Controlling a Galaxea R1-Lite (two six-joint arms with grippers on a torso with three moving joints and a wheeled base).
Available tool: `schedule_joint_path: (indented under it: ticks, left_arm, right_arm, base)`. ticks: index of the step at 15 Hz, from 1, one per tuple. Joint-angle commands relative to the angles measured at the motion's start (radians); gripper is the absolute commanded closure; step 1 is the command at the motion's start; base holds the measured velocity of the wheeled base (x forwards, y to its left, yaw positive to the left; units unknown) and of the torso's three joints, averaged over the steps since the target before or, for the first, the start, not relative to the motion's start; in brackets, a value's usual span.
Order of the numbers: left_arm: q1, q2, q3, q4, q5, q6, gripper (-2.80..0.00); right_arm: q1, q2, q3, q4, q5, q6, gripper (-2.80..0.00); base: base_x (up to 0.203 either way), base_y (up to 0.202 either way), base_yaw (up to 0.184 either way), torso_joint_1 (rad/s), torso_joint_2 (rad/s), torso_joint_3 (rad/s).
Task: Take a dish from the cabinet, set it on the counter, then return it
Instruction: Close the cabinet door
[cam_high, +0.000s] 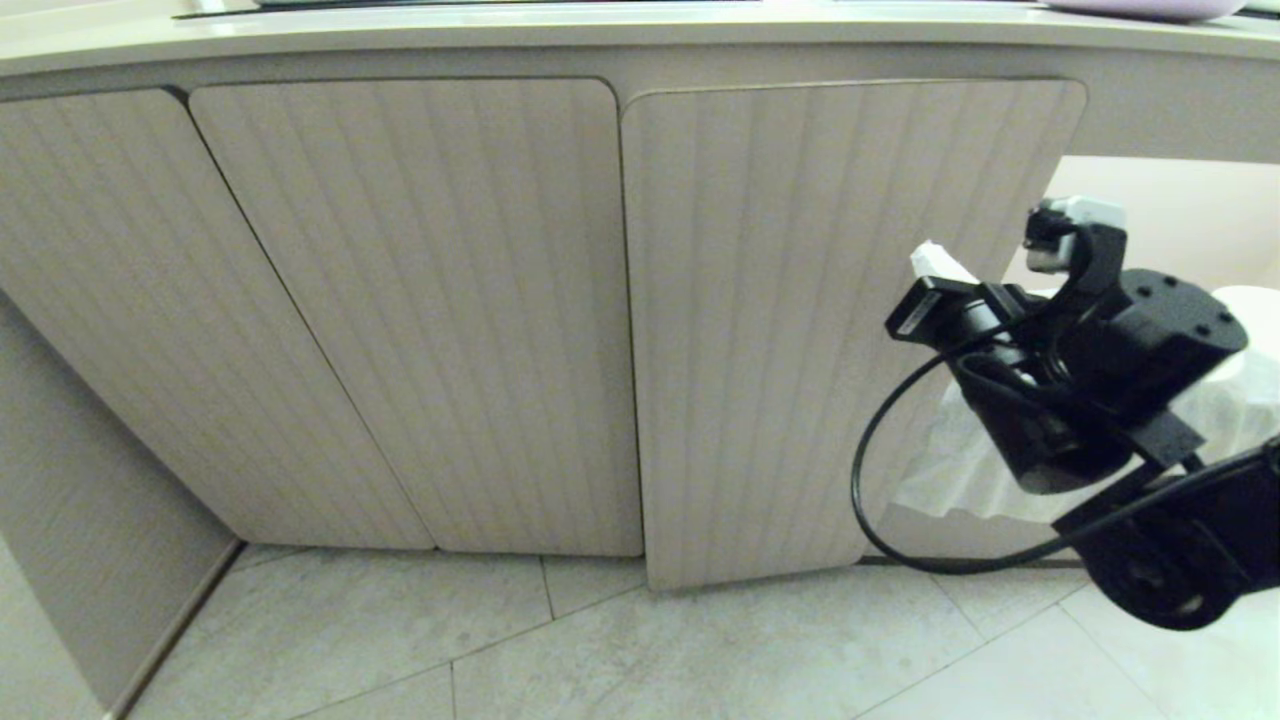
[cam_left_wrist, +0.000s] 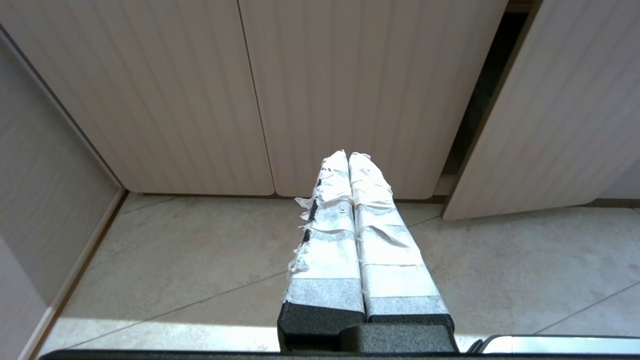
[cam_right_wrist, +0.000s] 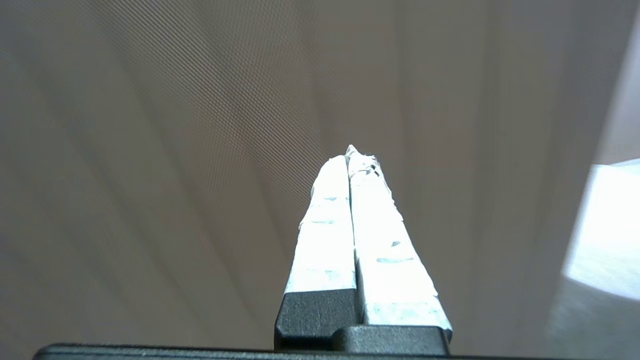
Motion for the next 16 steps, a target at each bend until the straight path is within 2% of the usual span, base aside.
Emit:
schedule_joint_path:
  ticks: [1,4,6,8,9,12,14,16]
  left_arm:
    - [0.0,0.0,0.0,0.0,0.0,0.0,0.0]
    - [0.0,0.0,0.0,0.0,0.0,0.0,0.0]
    - [0.0,0.0,0.0,0.0,0.0,0.0,0.0]
    - [0.0,0.0,0.0,0.0,0.0,0.0,0.0]
    - [0.0,0.0,0.0,0.0,0.0,0.0,0.0]
    - [0.0,0.0,0.0,0.0,0.0,0.0,0.0]
    - [0.0,0.0,0.0,0.0,0.0,0.0,0.0]
    - [0.0,0.0,0.0,0.0,0.0,0.0,0.0]
  right_arm:
    - [-0.004,-0.132,0.077,0.006,-0.002,0.001,0.0]
    - [-0.006,-0.304,0.183,0.058,-0.001,-0.002,0.0]
    - [-0.003,-0.442,0.309,0.1,0.012,-0.005,0.0]
    - [-0.012,-0.596,0.442,0.151,0.082,-0.011,0.0]
    - [-0.045,-0.681,0.48,0.204,0.136,-0.015,0.0]
    - [-0.176,-0.903,0.583,0.376,0.221,-0.033,0.0]
    - [-0.206,-1.087,0.659,0.489,0.278,-0.042,0.0]
    - [-0.229,-1.287,0.694,0.686,0.313,-0.065,0.0]
  base:
    - [0.0,0.0,0.0,0.0,0.0,0.0]
    - [0.0,0.0,0.0,0.0,0.0,0.0]
    - [0.0,0.0,0.0,0.0,0.0,0.0]
    - [0.0,0.0,0.0,0.0,0.0,0.0]
    - [0.0,0.0,0.0,0.0,0.0,0.0]
    - [0.0,0.0,0.0,0.0,0.0,0.0]
    - [0.0,0.0,0.0,0.0,0.0,0.0]
    - [0.0,0.0,0.0,0.0,0.0,0.0]
